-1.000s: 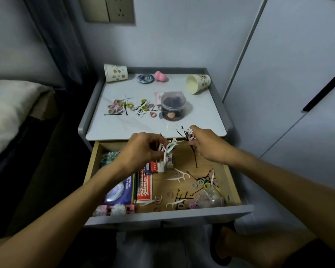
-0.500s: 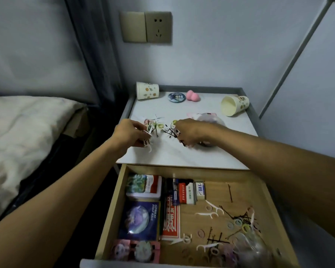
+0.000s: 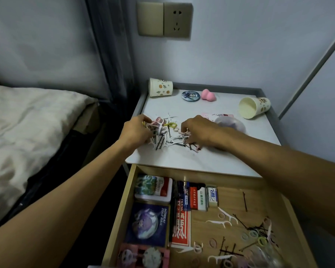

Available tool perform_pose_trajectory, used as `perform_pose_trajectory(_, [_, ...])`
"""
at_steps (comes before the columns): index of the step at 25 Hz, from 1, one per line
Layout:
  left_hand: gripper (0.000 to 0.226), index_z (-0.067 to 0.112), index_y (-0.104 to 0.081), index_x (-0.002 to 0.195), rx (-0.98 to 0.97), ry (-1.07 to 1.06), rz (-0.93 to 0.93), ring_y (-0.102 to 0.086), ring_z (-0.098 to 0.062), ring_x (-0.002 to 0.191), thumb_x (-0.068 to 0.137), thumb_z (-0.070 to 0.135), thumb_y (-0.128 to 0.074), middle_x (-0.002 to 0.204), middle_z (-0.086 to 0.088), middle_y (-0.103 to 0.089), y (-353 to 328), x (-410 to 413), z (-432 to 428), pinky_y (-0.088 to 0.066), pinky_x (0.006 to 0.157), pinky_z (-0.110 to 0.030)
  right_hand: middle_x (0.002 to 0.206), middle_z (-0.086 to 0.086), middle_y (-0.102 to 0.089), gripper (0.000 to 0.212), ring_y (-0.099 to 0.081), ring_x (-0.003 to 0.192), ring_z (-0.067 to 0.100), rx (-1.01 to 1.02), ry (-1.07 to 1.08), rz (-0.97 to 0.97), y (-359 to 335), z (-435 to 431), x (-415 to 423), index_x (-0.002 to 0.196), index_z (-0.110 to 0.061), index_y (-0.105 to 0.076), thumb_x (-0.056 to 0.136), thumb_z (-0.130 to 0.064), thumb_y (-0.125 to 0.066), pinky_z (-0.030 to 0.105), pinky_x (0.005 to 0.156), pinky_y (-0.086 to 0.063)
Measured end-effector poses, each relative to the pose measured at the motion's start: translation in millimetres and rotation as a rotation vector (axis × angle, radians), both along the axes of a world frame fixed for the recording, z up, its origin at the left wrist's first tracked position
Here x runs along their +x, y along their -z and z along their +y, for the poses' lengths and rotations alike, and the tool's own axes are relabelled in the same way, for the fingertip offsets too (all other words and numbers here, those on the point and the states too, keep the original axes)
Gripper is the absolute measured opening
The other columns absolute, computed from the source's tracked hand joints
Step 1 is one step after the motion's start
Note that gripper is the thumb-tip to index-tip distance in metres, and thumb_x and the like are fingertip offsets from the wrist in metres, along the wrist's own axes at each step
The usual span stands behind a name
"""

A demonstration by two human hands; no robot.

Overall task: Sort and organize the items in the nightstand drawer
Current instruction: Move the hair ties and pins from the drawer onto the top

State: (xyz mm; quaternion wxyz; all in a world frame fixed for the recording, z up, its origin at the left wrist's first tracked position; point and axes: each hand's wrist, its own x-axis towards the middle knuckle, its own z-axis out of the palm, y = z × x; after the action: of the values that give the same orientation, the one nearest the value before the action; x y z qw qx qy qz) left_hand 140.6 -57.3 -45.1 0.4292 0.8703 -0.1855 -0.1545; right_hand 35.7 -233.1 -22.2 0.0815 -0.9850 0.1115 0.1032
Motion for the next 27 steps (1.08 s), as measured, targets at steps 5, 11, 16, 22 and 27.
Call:
perform_pose_trajectory(5, [0.037, 0.024, -0.056, 0.128, 0.362, 0.123, -0.391, -0.062, -0.033, 0.098, 0.091, 0.022, -0.058, 0.114, -0.012, -0.065, -13, -14, 1, -0.051, 0.075, -0.037, 0.122, 0.008, -0.057, 0.034, -0.055, 0.111, 0.027, -0.1, -0.031, -0.129, -2, 2, -17, 0.123, -0.016, -0.059, 0.09, -0.007, -0.062, 0.032, 0.079, -0.042])
perform_pose_trajectory(11, [0.039, 0.017, -0.059, 0.124, 0.314, 0.269, -0.577, -0.059, -0.034, 0.106, 0.085, 0.019, -0.062, 0.118, -0.012, -0.063, -23, -58, 3, -0.047, 0.076, -0.036, 0.104, -0.001, -0.07, 0.013, -0.065, 0.09, 0.013, 0.088, -0.094, -0.345, -10, 28, -95, 0.102, -0.017, -0.07, 0.091, -0.015, -0.066, 0.035, 0.077, -0.055])
perform_pose_trajectory(16, [0.024, 0.021, -0.064, 0.112, 0.158, 0.655, -0.471, -0.065, -0.016, 0.089, 0.088, 0.023, -0.065, 0.101, 0.0, -0.07, -18, -128, 2, -0.055, 0.078, -0.037, 0.089, 0.0, -0.071, 0.014, -0.066, 0.081, 0.014, -0.003, 0.122, 0.154, 38, 5, -183, 0.088, -0.019, -0.073, 0.086, -0.03, -0.066, 0.035, 0.078, -0.056])
perform_pose_trajectory(22, [0.029, 0.016, -0.062, 0.116, 0.618, 1.026, -0.178, -0.061, -0.019, 0.096, 0.09, 0.027, -0.067, 0.111, -0.005, -0.065, 46, -183, 3, -0.047, 0.079, -0.029, 0.096, 0.009, -0.068, 0.023, -0.065, 0.089, 0.027, 0.045, 0.451, 0.197, 113, -23, -212, 0.093, -0.008, -0.063, 0.093, -0.031, -0.058, 0.034, 0.075, -0.053])
perform_pose_trajectory(27, [0.038, 0.015, -0.056, 0.121, 0.693, 1.13, -0.264, -0.063, -0.024, 0.095, 0.087, 0.027, -0.067, 0.11, -0.006, -0.064, 102, -206, 17, -0.049, 0.078, -0.033, 0.111, 0.013, -0.064, 0.017, -0.062, 0.101, 0.027, -0.034, 0.419, 0.06, 136, -18, -205, 0.108, -0.007, -0.063, 0.096, -0.016, -0.055, 0.03, 0.079, -0.048])
